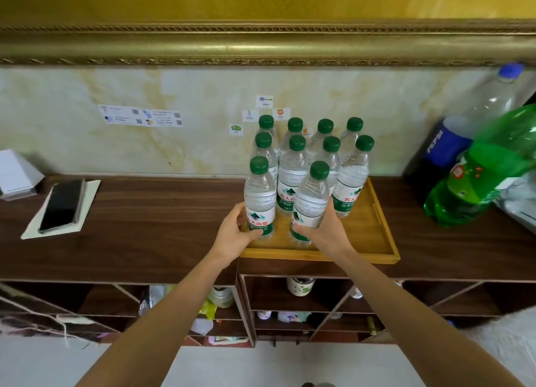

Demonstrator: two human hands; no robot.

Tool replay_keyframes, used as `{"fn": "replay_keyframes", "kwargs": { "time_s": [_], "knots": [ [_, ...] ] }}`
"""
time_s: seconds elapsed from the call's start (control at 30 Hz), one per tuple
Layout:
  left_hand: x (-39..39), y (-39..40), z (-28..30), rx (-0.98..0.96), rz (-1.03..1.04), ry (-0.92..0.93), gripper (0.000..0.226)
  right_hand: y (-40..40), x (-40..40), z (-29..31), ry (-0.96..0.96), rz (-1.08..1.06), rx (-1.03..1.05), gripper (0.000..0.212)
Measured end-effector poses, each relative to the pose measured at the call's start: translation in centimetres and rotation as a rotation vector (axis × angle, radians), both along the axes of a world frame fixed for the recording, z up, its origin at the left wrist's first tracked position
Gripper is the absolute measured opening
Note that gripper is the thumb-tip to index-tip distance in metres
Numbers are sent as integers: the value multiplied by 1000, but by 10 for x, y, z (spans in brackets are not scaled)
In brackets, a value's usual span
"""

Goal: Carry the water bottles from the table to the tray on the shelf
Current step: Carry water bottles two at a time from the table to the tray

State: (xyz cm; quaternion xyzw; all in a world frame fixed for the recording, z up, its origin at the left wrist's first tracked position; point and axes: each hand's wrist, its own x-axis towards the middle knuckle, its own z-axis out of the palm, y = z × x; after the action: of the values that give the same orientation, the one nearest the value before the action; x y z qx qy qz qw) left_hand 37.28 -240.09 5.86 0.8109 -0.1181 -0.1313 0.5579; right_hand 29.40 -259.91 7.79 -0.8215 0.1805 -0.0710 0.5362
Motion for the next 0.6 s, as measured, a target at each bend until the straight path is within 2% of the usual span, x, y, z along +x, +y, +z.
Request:
{"fn": "replay_keyframes", "kwargs": {
  "time_s": [0.1, 0.37, 0.6],
  "knots": [
    [4, 0, -6, 26, 25, -7, 70, 0, -5, -11, 78, -6, -97, 90],
    [15, -2, -8, 59, -10, -28, 76, 18, 8, -12, 104, -51, -78, 69],
    [18, -4, -9, 106, -42, -90, 78, 19, 18, -11, 108, -24, -145, 89]
  ]
}}
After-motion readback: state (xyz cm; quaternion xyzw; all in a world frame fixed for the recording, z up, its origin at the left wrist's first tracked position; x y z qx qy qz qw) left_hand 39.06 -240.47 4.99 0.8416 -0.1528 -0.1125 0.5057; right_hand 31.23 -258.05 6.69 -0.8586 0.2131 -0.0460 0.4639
